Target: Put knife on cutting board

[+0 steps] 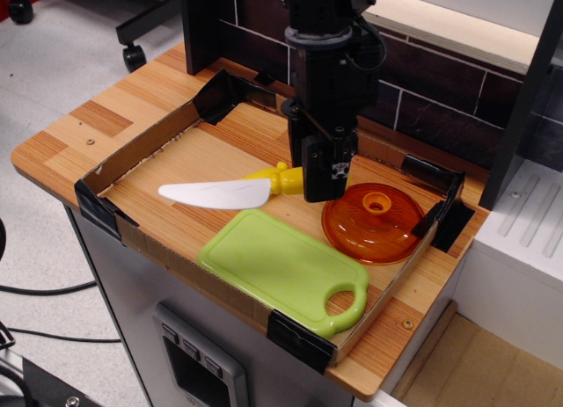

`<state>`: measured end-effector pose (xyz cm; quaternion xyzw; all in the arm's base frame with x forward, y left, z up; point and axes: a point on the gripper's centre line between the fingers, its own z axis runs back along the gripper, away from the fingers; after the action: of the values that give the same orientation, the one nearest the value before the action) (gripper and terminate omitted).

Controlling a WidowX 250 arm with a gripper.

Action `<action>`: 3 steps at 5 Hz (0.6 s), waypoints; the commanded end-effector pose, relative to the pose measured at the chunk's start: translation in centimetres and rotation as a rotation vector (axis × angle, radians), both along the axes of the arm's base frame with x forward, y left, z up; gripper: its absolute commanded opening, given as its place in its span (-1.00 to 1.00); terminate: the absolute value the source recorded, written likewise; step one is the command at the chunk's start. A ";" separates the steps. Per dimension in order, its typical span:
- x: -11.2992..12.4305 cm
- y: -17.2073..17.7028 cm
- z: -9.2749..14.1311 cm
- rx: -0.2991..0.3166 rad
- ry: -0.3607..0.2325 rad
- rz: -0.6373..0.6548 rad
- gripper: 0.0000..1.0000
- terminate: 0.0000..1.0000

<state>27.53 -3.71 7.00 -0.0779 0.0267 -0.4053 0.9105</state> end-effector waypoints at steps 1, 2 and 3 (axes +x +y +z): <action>-1.1 0.8 -0.1 -0.044 -0.023 -0.175 -1.00 -1.00; -1.4 0.7 -1.2 -0.094 -0.009 -0.192 -1.00 -1.00; -1.7 0.2 -2.3 -0.077 -0.053 -0.210 -1.00 -1.00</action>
<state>25.36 -3.66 3.89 -0.1062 0.0080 -0.4955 0.8620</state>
